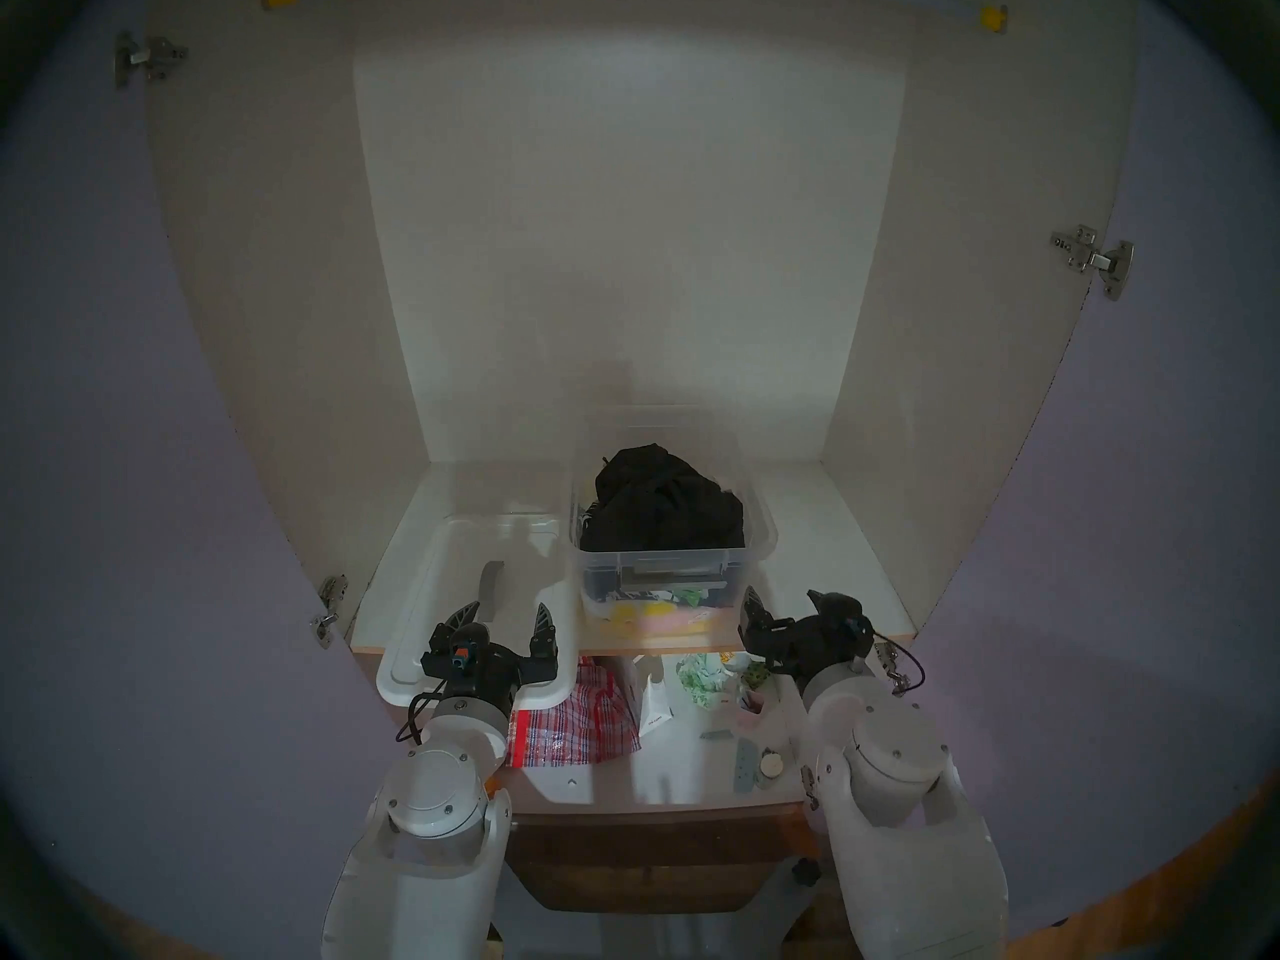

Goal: Take clothing out of the storage bin and put the lid back on the bin

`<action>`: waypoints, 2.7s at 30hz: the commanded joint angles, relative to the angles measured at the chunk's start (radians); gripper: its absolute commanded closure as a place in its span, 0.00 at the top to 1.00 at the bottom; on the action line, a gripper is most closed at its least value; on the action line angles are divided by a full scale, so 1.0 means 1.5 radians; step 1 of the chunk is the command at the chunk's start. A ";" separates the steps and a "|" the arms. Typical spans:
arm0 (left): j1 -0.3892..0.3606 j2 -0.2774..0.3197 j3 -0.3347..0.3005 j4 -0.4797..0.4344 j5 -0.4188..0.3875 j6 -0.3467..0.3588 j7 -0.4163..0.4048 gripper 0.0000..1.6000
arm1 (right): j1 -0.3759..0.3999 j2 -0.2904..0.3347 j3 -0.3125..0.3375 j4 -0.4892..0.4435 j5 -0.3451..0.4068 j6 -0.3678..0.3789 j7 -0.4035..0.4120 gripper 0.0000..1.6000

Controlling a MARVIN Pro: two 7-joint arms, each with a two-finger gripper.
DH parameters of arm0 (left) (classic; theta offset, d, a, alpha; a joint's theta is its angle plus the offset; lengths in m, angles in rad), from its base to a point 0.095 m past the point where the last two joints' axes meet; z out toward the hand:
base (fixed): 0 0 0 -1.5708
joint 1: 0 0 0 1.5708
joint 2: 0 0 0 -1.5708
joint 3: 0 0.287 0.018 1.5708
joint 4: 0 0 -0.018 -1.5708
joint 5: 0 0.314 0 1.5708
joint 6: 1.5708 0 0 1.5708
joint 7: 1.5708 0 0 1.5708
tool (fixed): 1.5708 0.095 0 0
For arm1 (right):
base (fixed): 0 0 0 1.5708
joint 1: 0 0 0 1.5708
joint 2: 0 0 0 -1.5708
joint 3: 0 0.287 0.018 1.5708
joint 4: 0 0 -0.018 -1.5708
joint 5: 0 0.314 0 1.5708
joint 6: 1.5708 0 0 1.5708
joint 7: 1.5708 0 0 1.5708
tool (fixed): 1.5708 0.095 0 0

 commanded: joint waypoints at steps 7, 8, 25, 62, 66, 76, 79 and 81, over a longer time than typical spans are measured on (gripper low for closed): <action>-0.005 0.001 0.002 -0.016 -0.001 -0.004 -0.002 1.00 | 0.119 -0.006 -0.018 -0.098 0.048 0.144 0.008 1.00; -0.005 0.001 0.002 -0.016 -0.001 -0.004 -0.002 1.00 | 0.142 0.000 -0.026 -0.094 0.047 0.160 0.015 1.00; -0.005 0.001 0.002 -0.016 -0.001 -0.004 -0.002 1.00 | 0.368 -0.065 -0.152 0.109 -0.118 0.283 -0.058 1.00; -0.004 0.002 0.002 -0.019 -0.002 -0.003 -0.002 1.00 | 0.496 -0.153 -0.187 0.349 -0.174 0.407 -0.210 1.00; -0.004 0.002 0.002 -0.019 -0.002 -0.003 -0.002 1.00 | 0.496 -0.153 -0.187 0.349 -0.174 0.407 -0.210 1.00; -0.004 0.002 0.002 -0.019 -0.002 -0.003 -0.002 1.00 | 0.496 -0.153 -0.187 0.349 -0.174 0.407 -0.210 1.00; -0.004 0.002 0.002 -0.019 -0.002 -0.003 -0.002 1.00 | 0.496 -0.153 -0.187 0.349 -0.174 0.407 -0.210 1.00; -0.004 0.002 0.003 -0.019 -0.002 -0.003 -0.002 1.00 | 0.496 -0.153 -0.187 0.349 -0.174 0.407 -0.210 1.00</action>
